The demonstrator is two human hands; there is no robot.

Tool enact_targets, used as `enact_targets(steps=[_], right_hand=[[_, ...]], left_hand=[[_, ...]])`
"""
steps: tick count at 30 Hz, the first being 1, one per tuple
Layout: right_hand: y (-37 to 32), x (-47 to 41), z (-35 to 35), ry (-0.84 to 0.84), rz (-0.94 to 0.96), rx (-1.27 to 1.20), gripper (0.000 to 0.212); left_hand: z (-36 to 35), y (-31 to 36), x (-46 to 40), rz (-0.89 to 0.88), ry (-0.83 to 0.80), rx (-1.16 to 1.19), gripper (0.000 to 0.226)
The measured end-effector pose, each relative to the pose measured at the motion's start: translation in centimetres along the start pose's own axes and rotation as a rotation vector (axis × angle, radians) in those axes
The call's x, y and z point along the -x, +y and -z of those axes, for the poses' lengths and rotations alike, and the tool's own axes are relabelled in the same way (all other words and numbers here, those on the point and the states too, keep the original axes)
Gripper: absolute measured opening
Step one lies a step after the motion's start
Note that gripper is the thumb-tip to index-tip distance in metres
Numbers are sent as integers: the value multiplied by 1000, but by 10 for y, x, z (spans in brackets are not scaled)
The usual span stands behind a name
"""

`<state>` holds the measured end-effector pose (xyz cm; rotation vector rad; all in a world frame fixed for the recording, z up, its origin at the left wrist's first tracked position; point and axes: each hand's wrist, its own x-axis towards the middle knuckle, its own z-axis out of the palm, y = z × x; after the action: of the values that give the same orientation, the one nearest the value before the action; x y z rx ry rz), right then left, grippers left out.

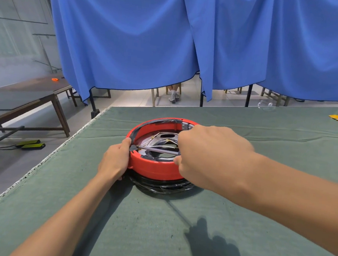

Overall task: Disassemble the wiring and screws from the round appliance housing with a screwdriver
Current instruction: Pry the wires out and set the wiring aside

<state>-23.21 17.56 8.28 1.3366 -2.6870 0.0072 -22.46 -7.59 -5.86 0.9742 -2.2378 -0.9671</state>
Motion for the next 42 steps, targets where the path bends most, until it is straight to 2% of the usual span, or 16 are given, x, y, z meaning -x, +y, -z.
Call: enact_targets(steps=[7, 13, 16, 18, 21, 25, 33, 42], right_hand=[[-18, 3, 16, -35, 81, 48, 15], [-27, 1, 21, -66, 101, 62, 8], [-25, -3, 12, -65, 83, 88, 23], [-18, -6, 3, -62, 72, 113, 25], [-1, -8, -2, -22, 24, 93, 8], [19, -6, -5, 23, -53, 82, 37], [40, 2, -9, 105, -43, -3, 46], [48, -7, -20, 88, 2, -9, 49]], left_hand=[[1, 4, 2, 12, 3, -4, 58], [1, 6, 4, 21, 2, 9, 63], [1, 8, 7, 2, 26, 19, 63], [1, 10, 11, -2, 43, 15, 63], [0, 10, 15, 12, 48, 17, 62], [0, 9, 14, 1, 40, 31, 69], [-1, 15, 16, 10, 29, 65, 63], [-2, 12, 13, 13, 34, 97, 64]])
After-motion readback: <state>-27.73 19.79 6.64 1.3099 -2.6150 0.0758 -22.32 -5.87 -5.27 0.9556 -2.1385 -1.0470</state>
